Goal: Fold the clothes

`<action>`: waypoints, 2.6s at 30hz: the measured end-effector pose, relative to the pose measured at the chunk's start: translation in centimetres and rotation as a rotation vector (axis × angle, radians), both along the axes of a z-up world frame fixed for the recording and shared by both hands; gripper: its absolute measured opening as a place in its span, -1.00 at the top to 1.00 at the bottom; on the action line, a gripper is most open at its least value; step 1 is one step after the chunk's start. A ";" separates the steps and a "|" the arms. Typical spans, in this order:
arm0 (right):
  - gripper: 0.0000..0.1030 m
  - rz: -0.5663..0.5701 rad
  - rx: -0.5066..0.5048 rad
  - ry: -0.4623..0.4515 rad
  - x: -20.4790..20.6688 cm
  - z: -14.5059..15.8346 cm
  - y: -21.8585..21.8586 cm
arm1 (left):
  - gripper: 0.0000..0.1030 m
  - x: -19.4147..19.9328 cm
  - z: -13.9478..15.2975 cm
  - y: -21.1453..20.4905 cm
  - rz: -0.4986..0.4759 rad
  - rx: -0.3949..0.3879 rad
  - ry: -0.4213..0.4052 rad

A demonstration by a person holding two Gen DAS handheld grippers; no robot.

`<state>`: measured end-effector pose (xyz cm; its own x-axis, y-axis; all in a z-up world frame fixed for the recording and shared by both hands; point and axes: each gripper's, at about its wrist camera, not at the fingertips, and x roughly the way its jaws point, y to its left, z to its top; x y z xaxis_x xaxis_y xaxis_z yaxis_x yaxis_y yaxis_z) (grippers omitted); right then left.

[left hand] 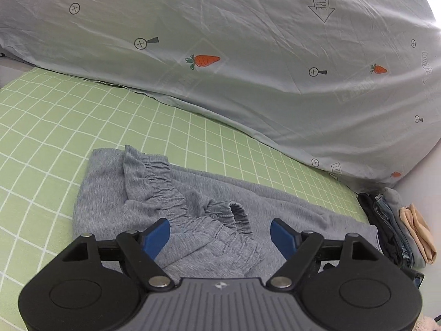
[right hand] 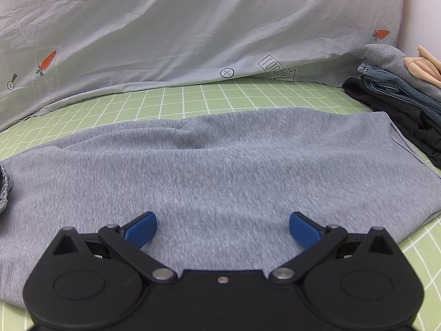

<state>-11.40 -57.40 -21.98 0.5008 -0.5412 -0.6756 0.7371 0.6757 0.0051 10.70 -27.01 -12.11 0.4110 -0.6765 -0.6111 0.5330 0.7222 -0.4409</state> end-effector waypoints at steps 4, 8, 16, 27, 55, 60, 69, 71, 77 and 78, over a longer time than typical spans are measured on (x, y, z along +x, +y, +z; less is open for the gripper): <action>-0.95 0.007 0.025 -0.029 0.9 2.1 0.7 | -0.62 1.1 -0.2 2.4 0.146 0.102 -0.023; -0.79 0.111 0.009 -0.081 3.3 4.5 2.3 | -0.62 2.2 -1.9 3.5 0.217 0.269 -0.024; 0.21 0.399 0.267 -0.195 11.0 5.1 6.0 | -0.62 2.2 -4.3 4.0 0.215 0.311 0.064; 0.65 0.640 0.342 -0.207 16.1 5.4 12.0 | -0.62 1.6 -5.6 2.6 0.168 0.354 0.084; 0.75 0.638 0.244 -0.195 13.5 6.4 12.1 | -0.63 3.2 -3.7 4.5 0.241 0.293 0.107; 0.70 0.541 0.251 -0.107 11.1 4.7 10.5 | -0.63 3.2 -3.6 3.7 0.219 0.279 0.126; -0.28 0.547 0.288 -0.099 14.0 2.7 9.9 | -0.63 2.5 -4.7 3.5 0.210 0.327 0.147; -0.26 0.568 0.311 -0.091 15.0 2.1 9.8 | -0.63 2.5 -4.8 3.4 0.211 0.331 0.149; 0.78 0.591 0.315 -0.088 15.1 2.3 9.7 | -0.63 2.5 -4.4 2.8 0.193 0.347 0.132; 0.83 0.585 0.310 -0.103 14.7 2.7 9.6 | -0.63 2.5 -4.4 2.7 0.185 0.341 0.132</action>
<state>3.30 -47.83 -19.27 0.7232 0.0500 -0.6889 0.2354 0.9198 0.3139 13.20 -24.35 -16.50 0.4104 -0.3476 -0.8431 0.3350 0.9173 -0.2152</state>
